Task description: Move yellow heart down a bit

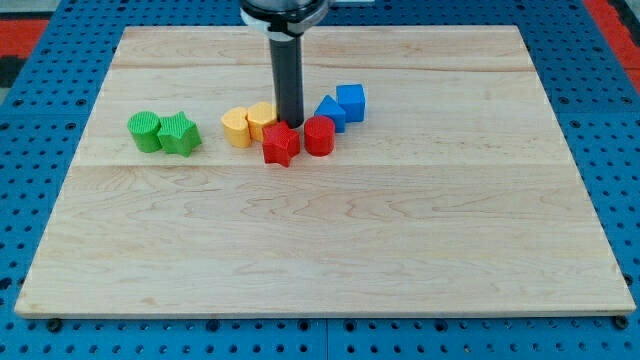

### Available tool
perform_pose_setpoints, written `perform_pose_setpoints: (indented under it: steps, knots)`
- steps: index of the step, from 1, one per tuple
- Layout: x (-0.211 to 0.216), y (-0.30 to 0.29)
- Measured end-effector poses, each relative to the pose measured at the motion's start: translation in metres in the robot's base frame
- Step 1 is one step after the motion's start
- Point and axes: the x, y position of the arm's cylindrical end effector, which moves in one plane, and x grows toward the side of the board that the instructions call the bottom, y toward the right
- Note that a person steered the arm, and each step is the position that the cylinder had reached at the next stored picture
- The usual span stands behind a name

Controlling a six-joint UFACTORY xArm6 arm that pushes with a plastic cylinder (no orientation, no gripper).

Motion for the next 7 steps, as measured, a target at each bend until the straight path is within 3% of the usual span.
perform_pose_setpoints:
  steps: [3, 4, 7]
  knots:
    - [-0.011, -0.01]
    - [-0.041, -0.011]
    - [-0.038, -0.036]
